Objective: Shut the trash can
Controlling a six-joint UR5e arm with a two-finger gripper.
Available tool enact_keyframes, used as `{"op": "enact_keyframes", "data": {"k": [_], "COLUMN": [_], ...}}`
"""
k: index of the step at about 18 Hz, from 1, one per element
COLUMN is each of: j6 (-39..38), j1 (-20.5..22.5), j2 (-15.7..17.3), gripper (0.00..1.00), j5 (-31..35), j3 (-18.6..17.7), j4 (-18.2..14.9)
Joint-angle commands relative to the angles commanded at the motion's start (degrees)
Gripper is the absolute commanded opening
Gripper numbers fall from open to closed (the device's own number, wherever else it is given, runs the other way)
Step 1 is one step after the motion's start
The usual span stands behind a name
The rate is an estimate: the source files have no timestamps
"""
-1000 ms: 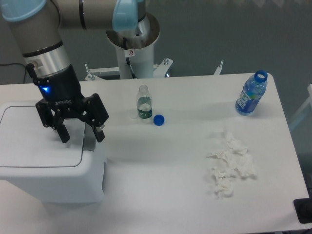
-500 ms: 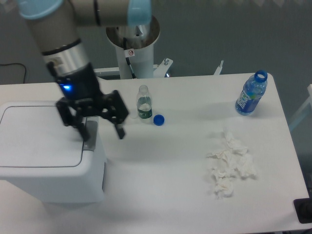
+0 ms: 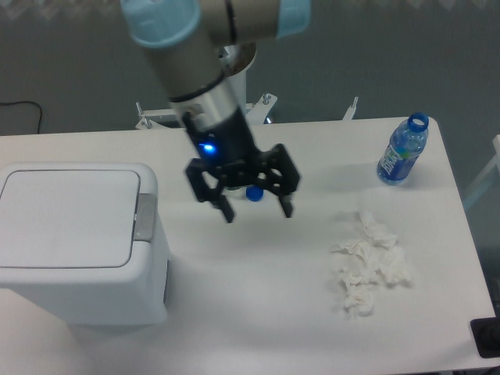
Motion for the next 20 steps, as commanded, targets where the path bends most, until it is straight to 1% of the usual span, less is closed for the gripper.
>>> {"op": "enact_keyframes", "data": {"k": [3, 5, 8, 9, 11, 14, 15, 17, 20], "j6": [3.3, 6.9, 14.1, 17.6, 24.3, 31.4, 33.9, 37.8, 39.0], "j1": [4.0, 6.3, 11.2, 13.0, 16.3, 21.3, 22.7, 24.2, 25.6], "j2": [-0.1, 0.3, 3.4, 4.4, 6.5, 9.0, 9.7, 10.5, 11.3], "gripper": [1.0, 1.0, 1.0, 1.0, 1.0, 1.0, 1.0, 1.0, 1.0], "j5": [-5.3, -8.5, -14.1, -16.0, -18.7, -22.5, -23.2, -23.4, -23.5], "j3": [-0.5, -0.9, -3.2, -4.0, -4.8, -5.5, -5.5, -5.5, -6.2], "j4": [0.1, -0.1, -0.7, -1.5, -4.3, -10.3, -11.8, -14.0, -14.6]}}
